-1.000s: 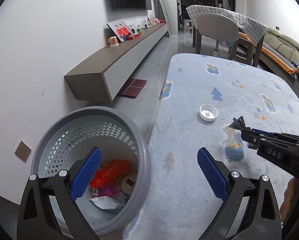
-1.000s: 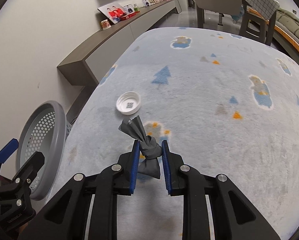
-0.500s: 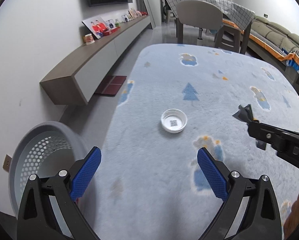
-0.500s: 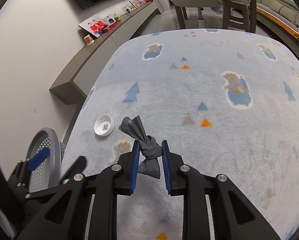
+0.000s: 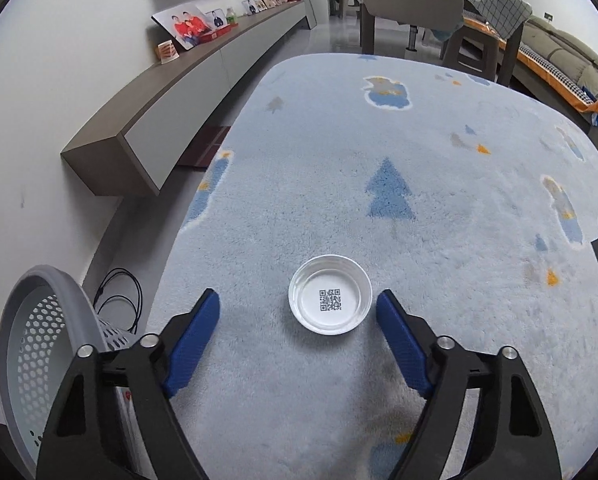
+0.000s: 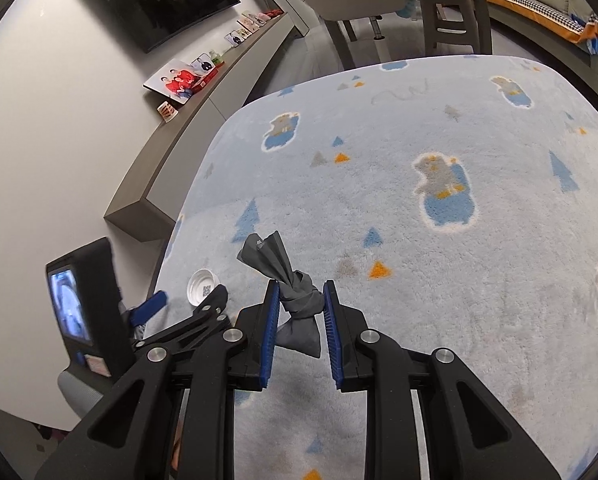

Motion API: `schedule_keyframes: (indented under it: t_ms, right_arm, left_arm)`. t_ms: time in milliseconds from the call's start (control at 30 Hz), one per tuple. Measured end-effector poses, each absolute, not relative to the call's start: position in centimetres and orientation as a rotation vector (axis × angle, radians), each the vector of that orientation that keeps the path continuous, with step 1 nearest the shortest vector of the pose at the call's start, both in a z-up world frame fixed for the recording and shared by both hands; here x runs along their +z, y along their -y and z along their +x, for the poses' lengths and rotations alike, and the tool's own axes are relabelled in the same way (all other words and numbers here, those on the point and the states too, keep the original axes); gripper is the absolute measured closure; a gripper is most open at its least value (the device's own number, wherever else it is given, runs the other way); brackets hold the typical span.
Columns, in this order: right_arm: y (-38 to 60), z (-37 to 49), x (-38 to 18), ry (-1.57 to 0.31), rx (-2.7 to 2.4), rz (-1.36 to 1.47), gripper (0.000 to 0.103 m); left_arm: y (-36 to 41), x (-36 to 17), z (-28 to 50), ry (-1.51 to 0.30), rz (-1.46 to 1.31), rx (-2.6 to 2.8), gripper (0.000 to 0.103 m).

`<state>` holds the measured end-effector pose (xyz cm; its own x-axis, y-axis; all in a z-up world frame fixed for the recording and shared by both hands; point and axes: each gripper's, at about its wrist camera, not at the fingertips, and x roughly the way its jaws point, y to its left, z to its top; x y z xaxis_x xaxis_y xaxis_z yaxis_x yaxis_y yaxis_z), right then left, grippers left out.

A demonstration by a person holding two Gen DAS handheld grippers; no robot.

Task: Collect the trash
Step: 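Grasp the white bottle cap with the left tool while the right tool holds the cloth, then carry the bottle cap and grey cloth with both tools over the wastebasket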

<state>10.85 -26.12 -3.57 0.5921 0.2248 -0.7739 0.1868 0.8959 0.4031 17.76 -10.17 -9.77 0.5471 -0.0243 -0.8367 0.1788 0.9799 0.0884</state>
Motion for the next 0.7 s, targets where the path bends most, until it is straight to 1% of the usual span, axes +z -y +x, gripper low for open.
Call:
schedule_keyframes:
  t_ms: [67,133,200,433,700]
  right_arm:
    - [26.1,10.8,-3.5,-0.947,0.023,0.474,0.081]
    - [26.1,10.8,-3.5,-0.948,0.024,0.472,0.082]
    - [26.0,10.8,-3.5,-0.948,0.025,0.472,0.082]
    - [25.2,10.8,-3.1,-0.94,0.039,0.47,0.082]
    - [21.6,10.9,-1.7,-0.918,0.102,0.457,0.082]
  left_arm:
    - [10.2,-9.7,17.6,-0.976,0.16,-0.133,0.034]
    - [10.2,-9.6,17.3,-0.976,0.138,-0.169,0.054]
    - [10.4,-9.4,16.8,-0.973,0.137,-0.189,0.064]
    - [9.2,-8.2,14.9,-0.958,0.124,-0.178,0.064]
    - [4.2,-2.3,10.9,-0.816,0.122,-0.127,0.064]
